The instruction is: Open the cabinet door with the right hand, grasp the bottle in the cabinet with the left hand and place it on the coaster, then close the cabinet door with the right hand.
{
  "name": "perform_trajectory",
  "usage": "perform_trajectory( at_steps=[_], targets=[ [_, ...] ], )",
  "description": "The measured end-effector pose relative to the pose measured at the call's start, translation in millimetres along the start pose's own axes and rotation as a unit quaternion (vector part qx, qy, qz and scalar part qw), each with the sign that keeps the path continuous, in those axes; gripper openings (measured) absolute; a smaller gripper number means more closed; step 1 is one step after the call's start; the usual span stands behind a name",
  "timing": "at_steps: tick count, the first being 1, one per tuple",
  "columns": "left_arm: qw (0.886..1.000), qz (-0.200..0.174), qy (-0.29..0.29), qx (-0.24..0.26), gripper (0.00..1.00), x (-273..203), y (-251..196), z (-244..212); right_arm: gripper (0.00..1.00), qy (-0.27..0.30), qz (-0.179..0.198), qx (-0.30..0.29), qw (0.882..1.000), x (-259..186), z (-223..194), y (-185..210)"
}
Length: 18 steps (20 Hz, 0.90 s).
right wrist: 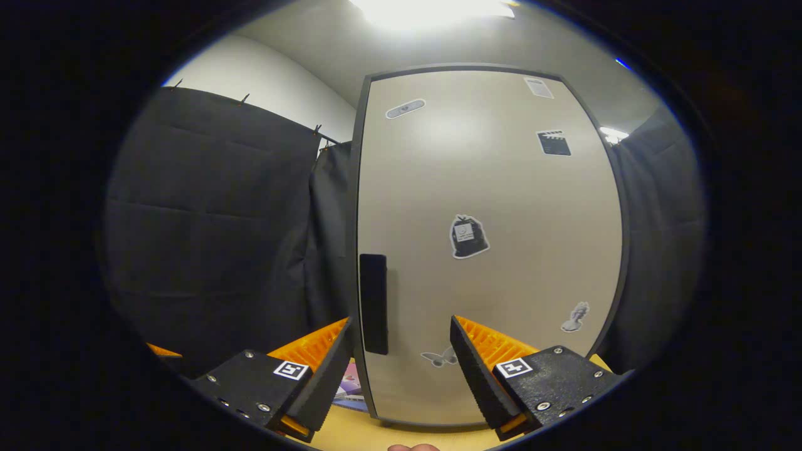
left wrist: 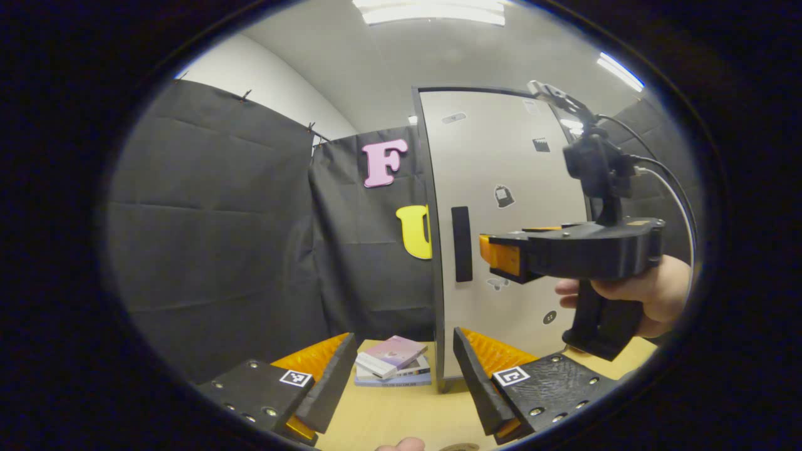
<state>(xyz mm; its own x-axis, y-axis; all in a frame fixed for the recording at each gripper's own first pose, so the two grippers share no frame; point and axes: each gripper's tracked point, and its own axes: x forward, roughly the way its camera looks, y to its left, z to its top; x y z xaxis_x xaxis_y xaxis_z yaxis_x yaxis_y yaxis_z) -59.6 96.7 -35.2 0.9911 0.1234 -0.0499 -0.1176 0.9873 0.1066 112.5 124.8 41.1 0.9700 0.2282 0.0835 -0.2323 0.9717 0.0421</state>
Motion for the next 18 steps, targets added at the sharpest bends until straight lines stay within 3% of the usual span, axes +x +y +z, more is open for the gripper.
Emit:
perform_trajectory(
  at_steps=[5,8,9,12,18],
  targets=[
    [1.000,-0.007,-0.002,0.015,0.91,-10.7,17.9,-13.1,0.92,0.007,-0.016,-0.010,1.000,42.8,-7.1,16.8],
    [1.000,-0.014,0.014,-0.002,0.91,-10.5,26.2,-27.1,0.72,0.017,-0.026,-0.019,0.999,57.6,-14.4,22.1],
    [1.000,-0.015,0.018,-0.008,0.89,-11.4,30.5,-30.5,0.70,0.023,-0.030,-0.023,0.999,61.4,-18.9,24.0],
    [0.999,-0.013,0.027,-0.022,0.87,-12.3,46.0,-40.3,0.38,0.043,-0.044,-0.021,0.998,71.1,-32.9,20.4],
    [0.999,-0.007,0.041,-0.033,0.89,-19.0,80.0,-63.1,0.25,0.048,-0.031,-0.020,0.998,65.7,-32.4,20.9]
  ],
)
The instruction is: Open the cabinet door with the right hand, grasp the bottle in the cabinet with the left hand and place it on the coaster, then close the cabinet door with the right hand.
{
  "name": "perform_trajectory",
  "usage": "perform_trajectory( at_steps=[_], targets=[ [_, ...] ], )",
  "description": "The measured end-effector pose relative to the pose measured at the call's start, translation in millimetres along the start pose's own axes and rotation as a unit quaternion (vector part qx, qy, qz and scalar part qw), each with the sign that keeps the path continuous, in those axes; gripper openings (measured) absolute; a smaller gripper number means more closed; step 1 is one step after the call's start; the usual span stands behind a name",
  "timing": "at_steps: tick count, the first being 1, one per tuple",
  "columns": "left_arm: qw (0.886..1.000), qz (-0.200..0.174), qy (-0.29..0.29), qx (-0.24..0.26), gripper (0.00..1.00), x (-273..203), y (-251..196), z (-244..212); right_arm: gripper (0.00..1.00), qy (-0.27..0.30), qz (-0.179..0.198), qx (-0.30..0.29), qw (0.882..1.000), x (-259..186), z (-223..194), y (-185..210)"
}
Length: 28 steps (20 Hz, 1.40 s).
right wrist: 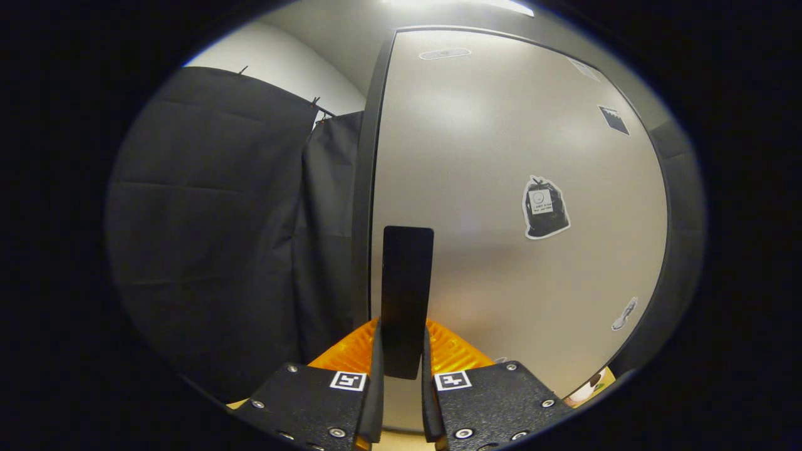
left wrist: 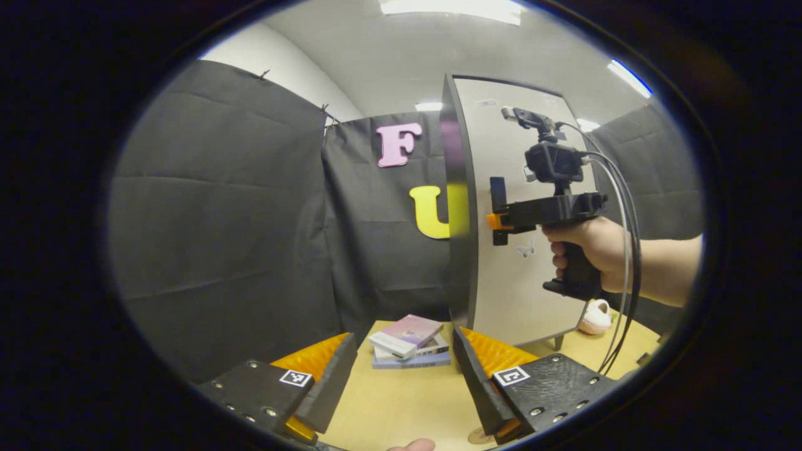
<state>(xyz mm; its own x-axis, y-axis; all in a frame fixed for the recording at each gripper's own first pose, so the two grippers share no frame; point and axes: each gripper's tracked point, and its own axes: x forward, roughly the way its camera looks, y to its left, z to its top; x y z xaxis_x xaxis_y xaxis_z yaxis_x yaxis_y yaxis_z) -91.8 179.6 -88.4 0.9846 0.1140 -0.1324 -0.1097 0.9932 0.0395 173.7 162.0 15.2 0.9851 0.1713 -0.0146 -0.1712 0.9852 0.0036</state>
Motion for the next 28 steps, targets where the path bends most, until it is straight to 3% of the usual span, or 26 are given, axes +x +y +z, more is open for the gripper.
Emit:
perform_trajectory(
  at_steps=[8,12,14,21,24,28],
  targets=[
    [1.000,-0.012,0.002,-0.007,0.87,22.6,10.6,-14.7,0.21,0.035,0.060,0.016,0.997,-24.9,-0.4,5.0],
    [1.000,-0.002,-0.011,-0.005,0.87,-2.1,1.1,5.6,0.18,0.048,0.103,0.021,0.993,-28.9,-4.0,-1.1],
    [1.000,-0.001,-0.010,0.000,0.91,-17.4,-14.8,6.2,0.18,0.052,0.126,0.021,0.990,-34.5,-5.5,-3.9],
    [1.000,0.005,0.010,-0.001,0.89,-58.8,-97.0,-5.7,0.18,0.059,0.208,0.035,0.976,-50.3,-9.7,-22.7],
    [1.000,0.006,0.003,0.015,0.89,-72.6,-127.2,1.9,0.19,0.057,0.225,0.030,0.972,-50.6,-13.6,-28.3],
    [1.000,-0.002,0.011,-0.003,0.91,-84.0,-170.3,0.0,0.18,0.056,0.250,0.034,0.966,-55.7,-15.3,-38.2]
  ],
)
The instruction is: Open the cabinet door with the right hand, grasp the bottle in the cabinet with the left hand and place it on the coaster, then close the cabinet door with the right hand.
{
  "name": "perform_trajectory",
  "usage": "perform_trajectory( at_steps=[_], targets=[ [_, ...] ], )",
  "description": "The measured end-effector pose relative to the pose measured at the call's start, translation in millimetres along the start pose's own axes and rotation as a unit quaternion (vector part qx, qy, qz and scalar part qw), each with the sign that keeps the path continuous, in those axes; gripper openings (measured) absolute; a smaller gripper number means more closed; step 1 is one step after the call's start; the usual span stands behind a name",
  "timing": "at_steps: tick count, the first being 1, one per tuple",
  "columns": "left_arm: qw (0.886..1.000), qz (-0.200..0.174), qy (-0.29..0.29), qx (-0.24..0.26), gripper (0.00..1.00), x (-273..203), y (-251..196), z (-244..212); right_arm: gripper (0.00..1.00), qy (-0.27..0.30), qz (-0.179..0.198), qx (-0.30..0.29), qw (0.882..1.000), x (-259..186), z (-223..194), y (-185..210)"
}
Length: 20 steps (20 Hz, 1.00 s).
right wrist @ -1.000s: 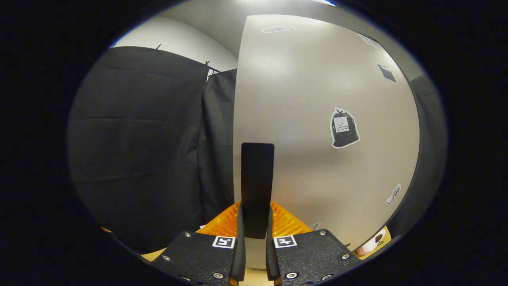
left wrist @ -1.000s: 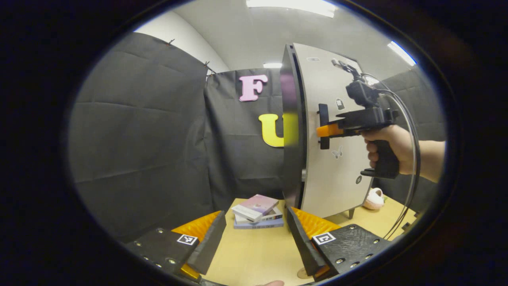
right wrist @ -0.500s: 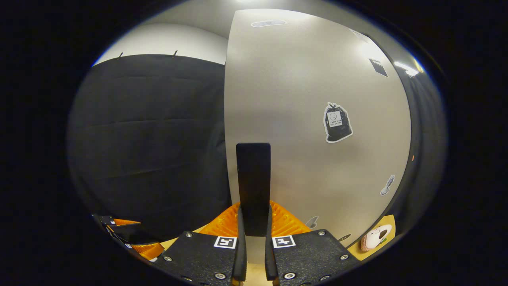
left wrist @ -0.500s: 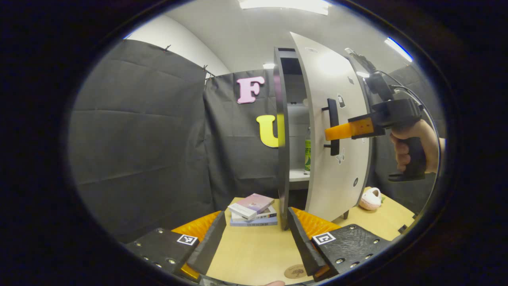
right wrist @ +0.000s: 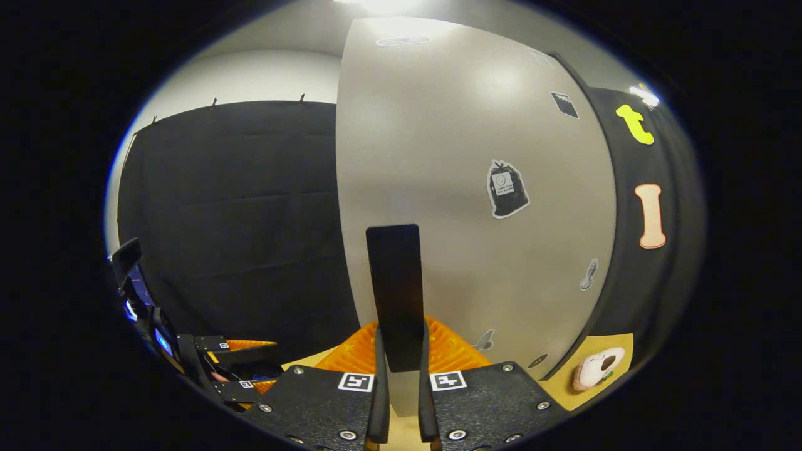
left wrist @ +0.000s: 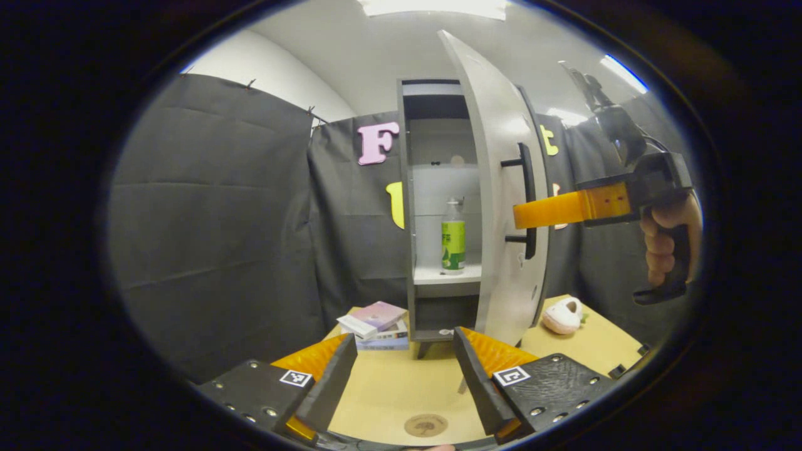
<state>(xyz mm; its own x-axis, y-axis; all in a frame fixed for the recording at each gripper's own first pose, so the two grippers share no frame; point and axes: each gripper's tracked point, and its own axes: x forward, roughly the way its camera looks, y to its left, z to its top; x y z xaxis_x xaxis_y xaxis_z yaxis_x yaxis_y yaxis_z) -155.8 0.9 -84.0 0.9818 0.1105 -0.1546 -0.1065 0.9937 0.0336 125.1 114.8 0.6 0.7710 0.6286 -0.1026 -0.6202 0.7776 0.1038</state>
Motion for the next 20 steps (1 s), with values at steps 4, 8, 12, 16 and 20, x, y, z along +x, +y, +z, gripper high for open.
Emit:
perform_trajectory(
  at_steps=[4,8,12,16,20],
  targets=[
    [1.000,-0.015,-0.003,-0.017,0.92,-7.8,-36.7,3.0,0.18,-0.002,0.011,0.001,1.000,-12.0,-1.6,-8.6],
    [1.000,-0.021,-0.010,-0.006,0.89,-9.5,-65.5,14.7,0.18,-0.009,-0.006,0.003,1.000,-26.9,-2.4,-18.2],
    [0.999,-0.032,-0.030,0.004,0.89,-13.4,-93.0,28.6,0.18,-0.017,-0.046,0.008,0.999,-38.4,-1.4,-31.8],
    [0.998,-0.042,-0.038,0.004,0.89,-16.0,-116.8,35.2,0.17,-0.026,-0.086,0.010,0.996,-47.0,-1.5,-41.9],
    [0.998,-0.049,-0.039,0.006,0.91,-16.7,-128.1,38.8,0.17,-0.032,-0.109,0.026,0.993,-54.7,-0.8,-51.4]
  ],
)
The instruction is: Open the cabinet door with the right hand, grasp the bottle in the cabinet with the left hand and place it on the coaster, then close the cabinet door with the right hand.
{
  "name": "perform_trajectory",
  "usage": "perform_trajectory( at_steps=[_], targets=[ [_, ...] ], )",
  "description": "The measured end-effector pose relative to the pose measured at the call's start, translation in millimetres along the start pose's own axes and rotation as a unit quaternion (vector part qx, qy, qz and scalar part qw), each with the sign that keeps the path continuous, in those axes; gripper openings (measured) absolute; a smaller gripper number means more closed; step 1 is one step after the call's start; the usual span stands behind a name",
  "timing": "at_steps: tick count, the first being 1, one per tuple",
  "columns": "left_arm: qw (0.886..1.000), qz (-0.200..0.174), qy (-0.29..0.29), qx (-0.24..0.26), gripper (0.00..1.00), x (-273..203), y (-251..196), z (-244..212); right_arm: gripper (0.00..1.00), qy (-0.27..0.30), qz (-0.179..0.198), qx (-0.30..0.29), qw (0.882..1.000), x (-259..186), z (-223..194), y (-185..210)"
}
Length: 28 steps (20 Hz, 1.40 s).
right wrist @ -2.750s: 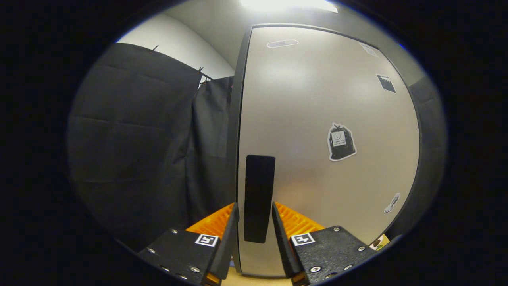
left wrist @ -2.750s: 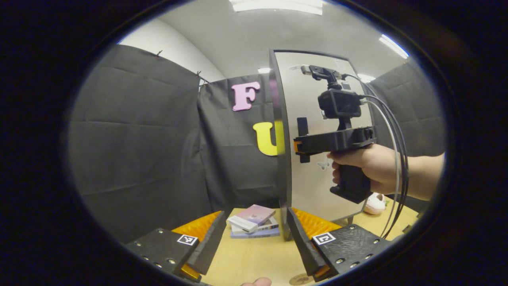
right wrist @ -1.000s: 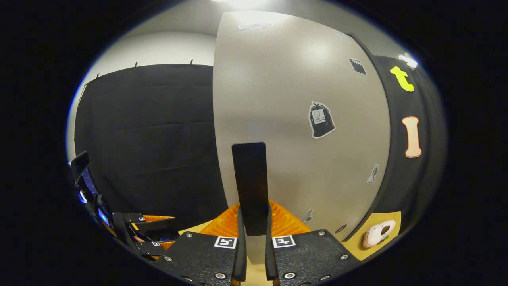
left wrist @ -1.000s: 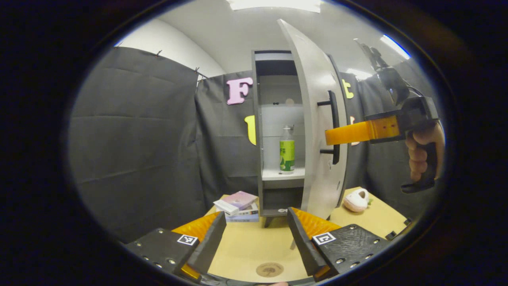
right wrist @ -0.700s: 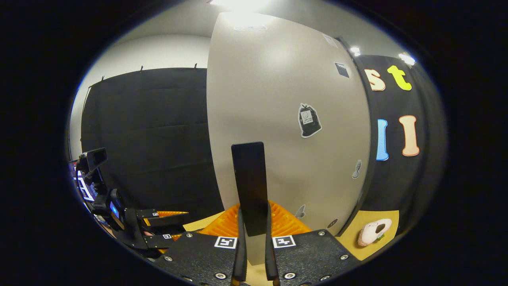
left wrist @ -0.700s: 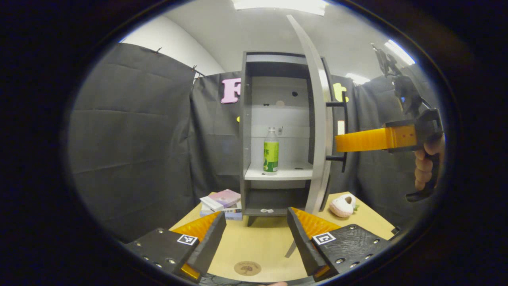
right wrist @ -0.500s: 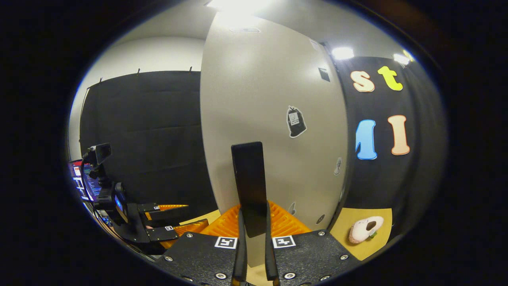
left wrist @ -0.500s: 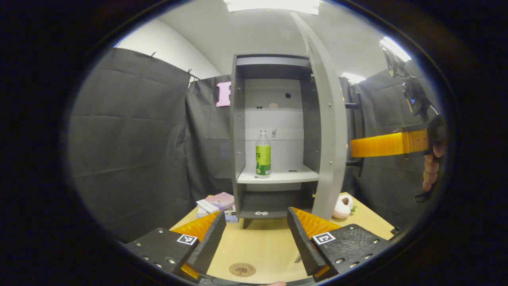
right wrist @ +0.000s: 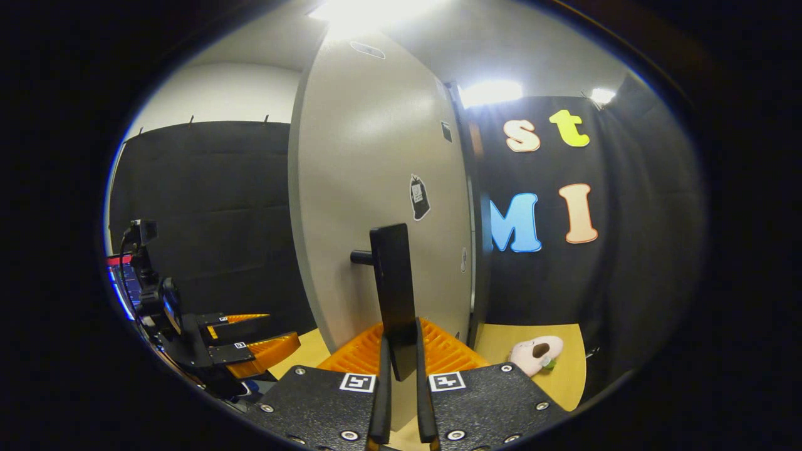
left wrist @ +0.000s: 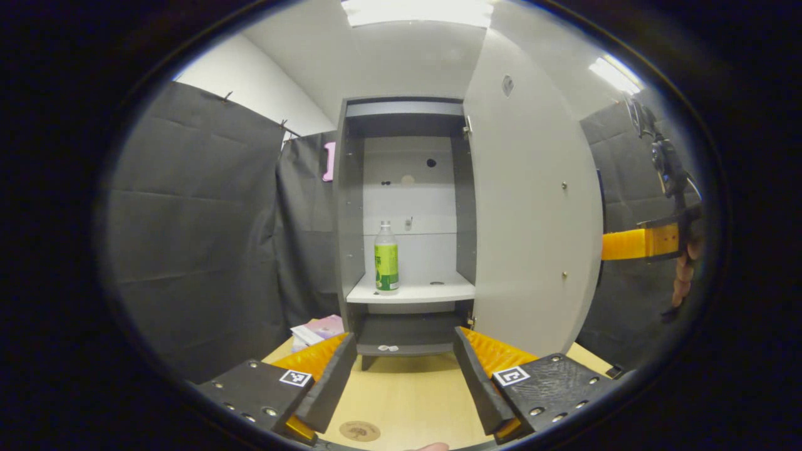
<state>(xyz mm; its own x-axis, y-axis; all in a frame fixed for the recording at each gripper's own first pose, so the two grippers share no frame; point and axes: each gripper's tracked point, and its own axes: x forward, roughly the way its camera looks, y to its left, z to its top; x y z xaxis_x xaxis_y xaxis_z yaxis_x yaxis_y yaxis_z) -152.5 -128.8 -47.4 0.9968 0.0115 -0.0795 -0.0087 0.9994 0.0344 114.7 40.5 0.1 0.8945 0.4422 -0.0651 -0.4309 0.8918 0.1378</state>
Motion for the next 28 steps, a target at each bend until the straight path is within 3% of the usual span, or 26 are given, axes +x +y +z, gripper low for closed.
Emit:
perform_trajectory(
  at_steps=[5,8,13,15,16,17,19,22,26,28],
  targets=[
    [1.000,-0.004,0.010,0.006,0.90,8.8,-3.2,-9.8,0.17,-0.011,-0.048,0.025,0.998,-6.7,2.8,-14.3],
    [1.000,-0.018,0.011,0.002,0.89,24.8,-6.9,-10.8,0.17,-0.006,-0.049,0.066,0.997,-14.0,0.8,-14.2],
    [0.999,-0.032,0.005,0.020,0.88,65.2,0.6,-2.8,0.16,-0.010,-0.092,0.066,0.993,-12.7,0.5,-16.9],
    [0.999,-0.036,0.003,0.020,0.90,87.7,7.9,-2.8,0.24,-0.003,-0.118,0.069,0.991,-19.8,-4.9,-25.1],
    [0.999,-0.033,0.002,0.022,0.91,99.6,15.5,-0.9,0.37,-0.004,-0.131,0.072,0.989,-23.6,-6.9,-28.5],
    [0.999,-0.034,0.001,0.022,0.87,109.8,20.1,-1.8,0.42,-0.007,-0.145,0.076,0.986,-28.7,-8.2,-29.6],
    [0.999,-0.040,0.005,0.012,0.91,135.4,26.1,-5.1,0.51,-0.005,-0.168,0.081,0.982,-41.1,-14.4,-31.9],
    [0.999,-0.042,0.012,-0.004,0.89,175.4,36.0,-7.8,0.75,0.000,-0.215,0.052,0.975,-63.6,-18.0,-47.2],
    [0.999,-0.039,0.021,-0.008,0.89,230.7,44.8,-13.0,0.87,-0.014,-0.304,0.046,0.952,-93.2,-16.4,-74.6],
    [0.998,-0.035,0.039,-0.018,0.91,256.0,48.5,-22.8,0.88,-0.018,-0.320,0.073,0.945,-97.7,-20.9,-81.4]
  ],
)
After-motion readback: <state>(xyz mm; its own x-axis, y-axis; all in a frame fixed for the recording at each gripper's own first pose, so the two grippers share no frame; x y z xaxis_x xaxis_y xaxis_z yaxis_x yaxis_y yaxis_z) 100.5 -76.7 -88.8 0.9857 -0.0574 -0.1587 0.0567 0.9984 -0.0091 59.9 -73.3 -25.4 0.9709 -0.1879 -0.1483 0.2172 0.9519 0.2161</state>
